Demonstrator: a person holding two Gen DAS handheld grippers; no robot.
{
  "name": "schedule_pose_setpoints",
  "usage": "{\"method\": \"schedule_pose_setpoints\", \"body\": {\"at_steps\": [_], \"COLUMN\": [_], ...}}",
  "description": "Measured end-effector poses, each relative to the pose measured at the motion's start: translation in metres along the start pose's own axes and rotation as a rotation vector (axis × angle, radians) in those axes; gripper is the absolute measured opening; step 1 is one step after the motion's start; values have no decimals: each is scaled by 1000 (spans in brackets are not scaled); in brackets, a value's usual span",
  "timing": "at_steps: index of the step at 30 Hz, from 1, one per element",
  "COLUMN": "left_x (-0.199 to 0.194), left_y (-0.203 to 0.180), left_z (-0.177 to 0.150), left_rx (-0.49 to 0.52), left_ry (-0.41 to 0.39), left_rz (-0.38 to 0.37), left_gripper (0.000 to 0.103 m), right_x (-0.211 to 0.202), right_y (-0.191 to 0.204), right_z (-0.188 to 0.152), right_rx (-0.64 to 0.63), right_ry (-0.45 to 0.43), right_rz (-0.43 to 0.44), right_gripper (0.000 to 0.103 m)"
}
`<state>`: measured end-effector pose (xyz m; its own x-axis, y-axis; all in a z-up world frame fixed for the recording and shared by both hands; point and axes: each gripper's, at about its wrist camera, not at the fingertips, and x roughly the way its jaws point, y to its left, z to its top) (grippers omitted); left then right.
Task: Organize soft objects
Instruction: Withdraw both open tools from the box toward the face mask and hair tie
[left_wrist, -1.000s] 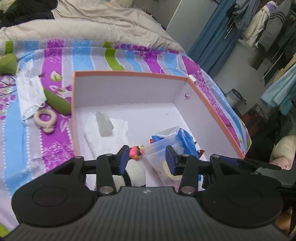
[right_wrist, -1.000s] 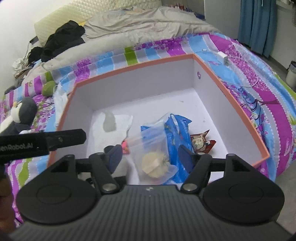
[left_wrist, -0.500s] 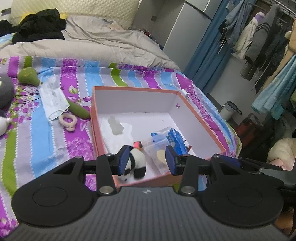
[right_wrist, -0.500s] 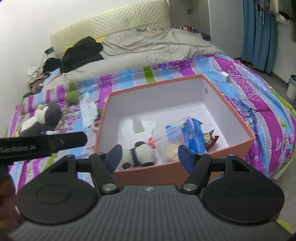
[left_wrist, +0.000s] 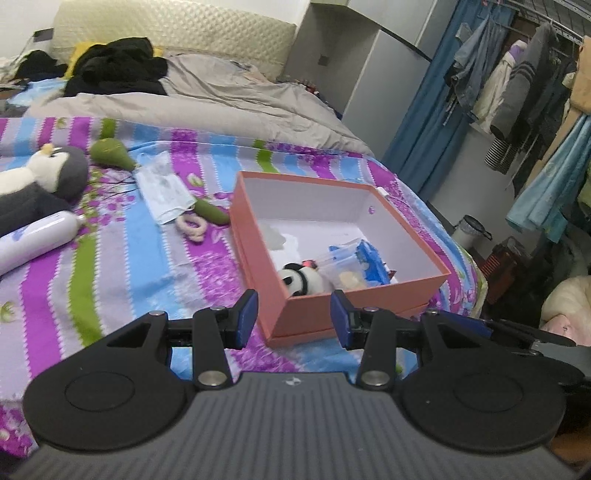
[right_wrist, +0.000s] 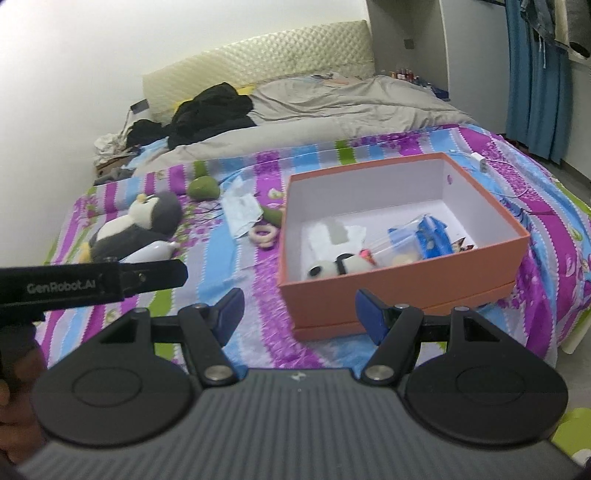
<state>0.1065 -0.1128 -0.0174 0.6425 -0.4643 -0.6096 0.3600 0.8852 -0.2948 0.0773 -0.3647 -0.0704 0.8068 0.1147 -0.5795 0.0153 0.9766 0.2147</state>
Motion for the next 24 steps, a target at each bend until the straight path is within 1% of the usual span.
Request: {"method": "schedule_pose_setpoints", "body": {"at_steps": [7,11,14,18,20,22,24], "left_x": [-36,-49,-55,-58,-60,-63,-61], "left_y": [22,34,48,63,71,80,88], "left_z": [-24,-36,-46,-61,-65,-69,-70], "left_rx": [-23,-27,-52,-56,-76,-103,-116], "left_ry": [-28,-42,-51,-60,-54,-52,-46], "left_rz": [26,48,57,96,116,113,122], "left_gripper": [49,49,49,49,49,49,49], "right_x": [-13,-10,-7,-3,0,5,8], "right_y": [24,36,43,51,55,59,63], "right_z": [-25,-37,-44,-56,-60,-63,-64], "right_rx": [-2,-21,-34,-55,-50,-54,-74], "right_ry": [-12,5,8,-26,-8,16,11], "right_rz": [31,60,84,93,91,111,108], "right_gripper": [69,69,69,69,69,69,69]}}
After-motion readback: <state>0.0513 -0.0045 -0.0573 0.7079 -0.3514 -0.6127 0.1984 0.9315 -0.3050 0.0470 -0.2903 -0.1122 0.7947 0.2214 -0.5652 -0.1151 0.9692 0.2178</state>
